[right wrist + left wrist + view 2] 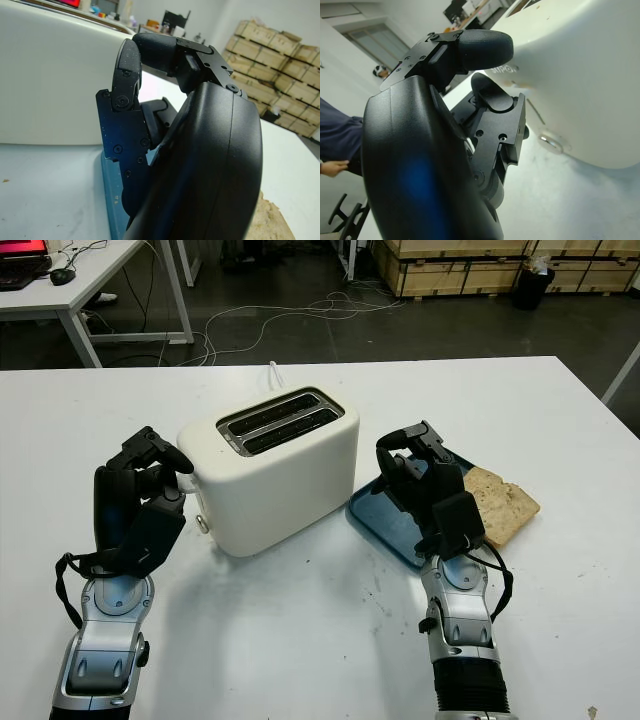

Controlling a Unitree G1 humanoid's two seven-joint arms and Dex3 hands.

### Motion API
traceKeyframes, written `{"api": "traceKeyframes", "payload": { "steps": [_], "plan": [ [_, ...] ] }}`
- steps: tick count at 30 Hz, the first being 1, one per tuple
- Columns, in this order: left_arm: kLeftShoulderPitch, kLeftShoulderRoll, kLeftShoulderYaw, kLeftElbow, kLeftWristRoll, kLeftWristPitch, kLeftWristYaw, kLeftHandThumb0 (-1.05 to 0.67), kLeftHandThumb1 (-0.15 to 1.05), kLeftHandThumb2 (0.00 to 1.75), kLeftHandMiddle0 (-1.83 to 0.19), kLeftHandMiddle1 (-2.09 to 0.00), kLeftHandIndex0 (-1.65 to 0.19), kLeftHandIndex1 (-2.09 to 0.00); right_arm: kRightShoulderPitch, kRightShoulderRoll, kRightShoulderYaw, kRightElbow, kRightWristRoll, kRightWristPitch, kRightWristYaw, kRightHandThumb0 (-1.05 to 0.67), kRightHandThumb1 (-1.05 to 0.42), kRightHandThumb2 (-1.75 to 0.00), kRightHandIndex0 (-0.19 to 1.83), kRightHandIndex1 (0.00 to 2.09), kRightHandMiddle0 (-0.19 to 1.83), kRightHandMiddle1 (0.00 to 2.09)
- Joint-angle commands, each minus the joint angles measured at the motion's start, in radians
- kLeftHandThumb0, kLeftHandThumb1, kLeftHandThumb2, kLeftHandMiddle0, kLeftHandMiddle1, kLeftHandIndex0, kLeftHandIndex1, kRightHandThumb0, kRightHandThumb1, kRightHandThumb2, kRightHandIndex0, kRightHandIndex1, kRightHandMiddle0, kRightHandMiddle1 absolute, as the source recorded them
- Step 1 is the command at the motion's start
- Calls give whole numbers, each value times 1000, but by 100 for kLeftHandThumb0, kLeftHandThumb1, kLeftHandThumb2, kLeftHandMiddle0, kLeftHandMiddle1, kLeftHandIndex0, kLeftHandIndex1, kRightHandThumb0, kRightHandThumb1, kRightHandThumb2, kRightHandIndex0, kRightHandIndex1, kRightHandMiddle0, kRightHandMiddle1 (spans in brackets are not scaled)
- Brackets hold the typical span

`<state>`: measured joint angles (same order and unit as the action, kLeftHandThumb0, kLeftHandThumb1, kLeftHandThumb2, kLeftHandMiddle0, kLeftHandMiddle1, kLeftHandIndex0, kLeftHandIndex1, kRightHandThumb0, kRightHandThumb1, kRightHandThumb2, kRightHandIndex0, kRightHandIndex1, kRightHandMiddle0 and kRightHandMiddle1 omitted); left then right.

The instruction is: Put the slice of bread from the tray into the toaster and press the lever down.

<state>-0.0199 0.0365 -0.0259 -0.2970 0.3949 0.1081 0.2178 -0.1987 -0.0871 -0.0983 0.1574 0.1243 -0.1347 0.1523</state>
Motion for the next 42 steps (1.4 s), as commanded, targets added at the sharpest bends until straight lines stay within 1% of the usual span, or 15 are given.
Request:
{"api": "traceKeyframes", "payload": {
  "steps": [1,12,16,19,22,23,26,27,29,31,34,35,37,39,42],
  "plan": [
    [-9,3,-12,-1,3,-21,-2,7,92,96,-107,-175,-67,-175,0,-6,2,4,-4,-2,1,-47,-92,-36,81,175,50,175],
    [-6,8,-1,0,-15,-30,-10,8,92,97,-109,-175,-67,-175,6,-2,9,-2,-10,6,9,-46,-92,-37,79,175,48,175],
    [2,18,3,-16,-5,-23,-11,9,92,96,-109,-175,-68,-175,7,-54,6,12,-24,-79,74,-46,-92,-40,80,175,46,175],
    [11,32,9,-36,9,-16,-13,10,92,94,-108,-175,-67,-175,9,-130,-20,40,-64,-188,97,-47,-92,-38,74,175,43,173],
    [21,53,22,-60,28,-4,-18,11,92,89,-105,-175,-66,-175,9,-219,-71,89,-80,-294,105,-49,-92,-29,65,175,52,148],
    [24,57,27,-67,33,3,-20,10,92,88,-103,-175,-65,-175,7,-254,-92,122,-105,-350,87,-49,-92,-23,63,173,57,136],
    [31,64,40,-75,25,7,-25,9,92,87,-101,-175,-64,-175,-12,-374,-139,263,-190,-539,36,-46,-92,-9,64,162,63,121],
    [33,65,42,-75,22,6,-25,9,92,87,-101,-175,-64,-175,-18,-424,-149,316,-233,-599,12,-46,-91,-4,68,148,68,107],
    [35,64,46,-71,22,0,-24,9,92,86,-101,-175,-63,-175,-24,-521,-157,403,-331,-690,-48,-48,-91,-1,69,134,76,81],
    [35,64,45,-67,28,-4,-19,9,92,85,-100,-175,-63,-175,-12,-617,-155,452,-446,-744,-123,-50,-91,0,56,139,83,42],
    [33,64,44,-60,23,-17,-18,9,92,85,-100,-175,-63,-175,9,-745,-124,516,-640,-810,-278,-51,-87,0,41,144,85,12],
    [32,62,44,-58,19,-18,-18,9,92,85,-101,-175,-64,-175,20,-783,-107,528,-695,-809,-318,-51,-86,0,45,126,82,7],
    [30,60,45,-54,12,-24,-18,8,92,85,-102,-175,-64,-175,40,-841,-72,537,-778,-794,-382,-54,-84,0,60,69,74,2],
    [28,62,46,-53,7,-27,-21,9,92,86,-103,-175,-65,-175,56,-888,-35,537,-855,-772,-449,-55,-82,0,71,30,68,0],
    [26,63,49,-57,5,-19,-24,9,92,86,-102,-175,-65,-175,72,-943,23,517,-974,-714,-554,-59,-80,0,71,15,61,0]
  ]
}}
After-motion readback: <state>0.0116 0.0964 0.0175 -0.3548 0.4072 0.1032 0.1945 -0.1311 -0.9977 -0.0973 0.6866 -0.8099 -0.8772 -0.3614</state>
